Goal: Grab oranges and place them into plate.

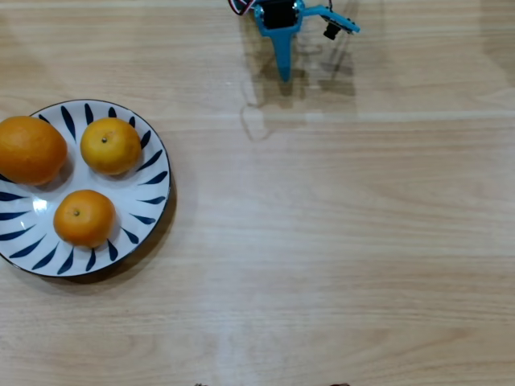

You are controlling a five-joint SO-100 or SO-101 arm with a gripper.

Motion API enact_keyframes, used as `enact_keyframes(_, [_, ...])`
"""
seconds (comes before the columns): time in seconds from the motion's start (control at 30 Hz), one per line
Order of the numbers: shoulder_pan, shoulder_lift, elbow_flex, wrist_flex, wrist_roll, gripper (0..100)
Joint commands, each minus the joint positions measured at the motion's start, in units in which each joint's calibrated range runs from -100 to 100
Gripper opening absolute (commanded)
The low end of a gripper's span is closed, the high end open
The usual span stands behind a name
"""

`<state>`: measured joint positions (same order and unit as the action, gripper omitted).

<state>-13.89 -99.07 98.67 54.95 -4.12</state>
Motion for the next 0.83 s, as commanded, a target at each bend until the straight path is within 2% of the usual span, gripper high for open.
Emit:
enact_keyframes(0.0, [0.18,-0.68,-0.57,0.01,0.1,2])
enact_keyframes(0.8, [0.26,-0.59,0.06,-0.25,0.04,2])
